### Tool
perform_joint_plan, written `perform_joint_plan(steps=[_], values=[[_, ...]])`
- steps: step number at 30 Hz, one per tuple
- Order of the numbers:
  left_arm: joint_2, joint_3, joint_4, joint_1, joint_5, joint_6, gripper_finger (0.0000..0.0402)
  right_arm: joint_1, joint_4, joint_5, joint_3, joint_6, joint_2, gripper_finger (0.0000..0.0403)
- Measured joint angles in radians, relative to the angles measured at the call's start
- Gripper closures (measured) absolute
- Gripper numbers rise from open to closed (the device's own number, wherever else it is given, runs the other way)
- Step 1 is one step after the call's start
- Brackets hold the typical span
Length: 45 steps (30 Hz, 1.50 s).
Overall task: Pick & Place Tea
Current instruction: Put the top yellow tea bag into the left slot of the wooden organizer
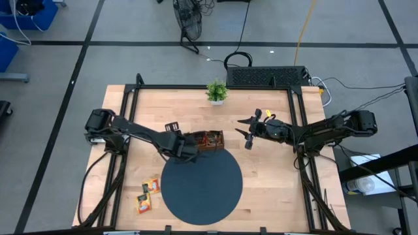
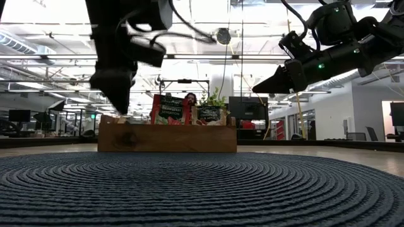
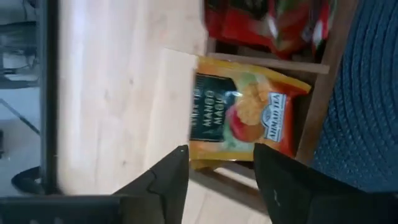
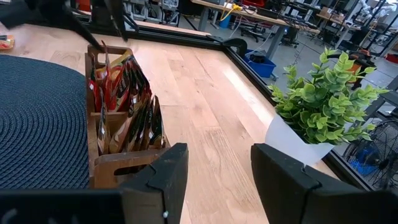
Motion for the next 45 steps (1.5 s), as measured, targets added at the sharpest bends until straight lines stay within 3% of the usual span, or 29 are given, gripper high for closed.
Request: perform_joint_plan(steps=[3,5,11,18,24,37,45], values=[[-0.021,0.034,-0.005,0.003,0.007,-0.007,0.0228,0.000,0.000,0.000,0.000,0.000,0.000,0.0243],[-0.034,0.042,0.000,0.016,0.090,0.047,0.0250,0.000,0.000,0.000,0.000,0.000,0.000,0.0243],[-0.033,0.044,-0.025,0.091,0.240,0.199,0.0386,0.000,-0.003,0.000,0.000,0.000,0.000,0.0243],[-0.033,0.036,0.089,0.176,0.390,0.337,0.0397,0.000,-0.006,0.000,0.000,0.000,0.000,0.0243],[-0.018,0.025,0.094,0.215,0.447,0.348,0.0399,0.000,-0.022,0.000,0.000,-0.004,0.000,0.0243],[-0.020,-0.117,0.283,0.232,0.633,0.360,0.0400,-0.027,-0.039,-0.001,0.000,0.010,0.000,0.0243],[-0.026,-0.202,0.363,0.258,0.634,0.328,0.0401,-0.027,-0.036,-0.002,0.000,0.011,0.000,0.0243]])
